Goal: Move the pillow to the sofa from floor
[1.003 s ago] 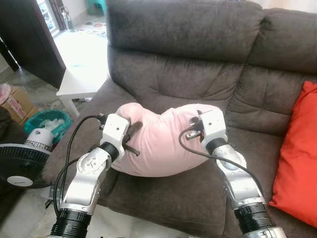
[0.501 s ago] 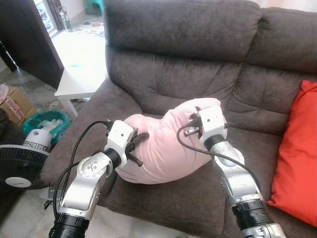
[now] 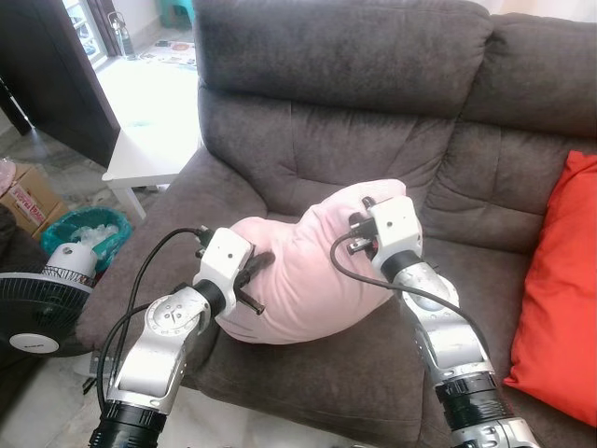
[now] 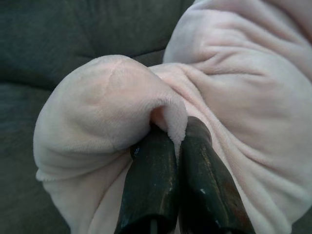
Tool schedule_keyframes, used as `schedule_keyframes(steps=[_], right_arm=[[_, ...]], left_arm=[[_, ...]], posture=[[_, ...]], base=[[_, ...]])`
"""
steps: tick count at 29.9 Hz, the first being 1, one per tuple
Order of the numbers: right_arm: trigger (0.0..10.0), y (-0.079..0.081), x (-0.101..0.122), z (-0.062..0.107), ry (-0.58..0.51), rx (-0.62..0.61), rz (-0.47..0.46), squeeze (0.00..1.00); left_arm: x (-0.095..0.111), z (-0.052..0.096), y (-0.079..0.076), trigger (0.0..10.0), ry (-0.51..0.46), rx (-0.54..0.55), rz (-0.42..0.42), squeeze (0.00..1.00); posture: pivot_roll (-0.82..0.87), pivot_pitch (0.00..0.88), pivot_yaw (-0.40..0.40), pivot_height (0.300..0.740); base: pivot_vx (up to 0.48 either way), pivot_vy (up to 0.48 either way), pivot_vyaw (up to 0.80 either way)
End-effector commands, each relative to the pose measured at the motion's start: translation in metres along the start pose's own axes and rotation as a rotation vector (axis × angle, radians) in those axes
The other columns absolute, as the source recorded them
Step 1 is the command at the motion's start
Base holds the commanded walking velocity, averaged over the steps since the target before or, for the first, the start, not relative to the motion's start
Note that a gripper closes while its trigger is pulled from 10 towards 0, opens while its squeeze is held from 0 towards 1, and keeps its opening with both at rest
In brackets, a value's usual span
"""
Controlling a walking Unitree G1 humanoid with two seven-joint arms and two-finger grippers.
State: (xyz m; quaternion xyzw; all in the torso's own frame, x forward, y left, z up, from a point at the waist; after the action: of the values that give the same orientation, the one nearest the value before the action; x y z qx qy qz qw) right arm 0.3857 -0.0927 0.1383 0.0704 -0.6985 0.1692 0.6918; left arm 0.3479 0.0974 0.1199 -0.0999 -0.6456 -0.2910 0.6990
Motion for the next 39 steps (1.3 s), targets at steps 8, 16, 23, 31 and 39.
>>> schedule_keyframes(steps=[8, 16, 23, 31, 39], right_arm=[[10.0, 0.033, 0.025, -0.004, -0.083, 0.121, 0.018, 1.0], [10.0, 0.034, 0.026, -0.004, -0.089, 0.124, 0.032, 1.0], [10.0, 0.032, 0.025, -0.005, -0.089, 0.114, 0.043, 0.0], [10.0, 0.029, 0.025, -0.004, -0.086, 0.117, 0.033, 1.0], [10.0, 0.025, 0.001, -0.001, 0.031, 0.228, 0.478, 1.0]], left_arm=[[0.003, -0.006, 0.019, 10.0, -0.011, 0.137, -0.076, 0.0], [-0.012, 0.002, 0.06, 10.0, 0.064, 0.366, -0.079, 0.0], [-0.019, 0.003, 0.062, 10.0, 0.089, 0.391, -0.078, 0.0], [-0.025, 0.002, 0.061, 10.0, 0.107, 0.397, -0.085, 0.0], [-0.025, 0.002, 0.061, 10.0, 0.108, 0.4, -0.096, 0.0]], posture=[[0.11, 0.088, -0.021, 0.74], [0.12, 0.089, -0.023, 0.74], [0.12, 0.09, -0.024, 0.74], [0.11, 0.091, -0.024, 0.74], [0.11, 0.091, -0.021, 0.74]], base=[[0.0, 0.0, 0.0], [0.0, 0.0, 0.0], [0.0, 0.0, 0.0], [0.0, 0.0, 0.0], [0.0, 0.0, 0.0]])
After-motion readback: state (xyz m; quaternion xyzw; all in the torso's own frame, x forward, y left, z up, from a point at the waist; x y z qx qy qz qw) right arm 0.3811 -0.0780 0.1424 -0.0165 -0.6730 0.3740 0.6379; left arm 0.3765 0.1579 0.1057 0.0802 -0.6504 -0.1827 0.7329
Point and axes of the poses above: a point about 5 cm out from each wrist's last joint towards the gripper, its own z axis pointing back from the gripper into the wrist, its own x axis along the axis of the wrist's last joint, y = z × x, the point moved 6 cm from there along -z, pointing out of the wrist towards the gripper, and after that the axes turned 4 degrees about -z, right-handed, at the moved point
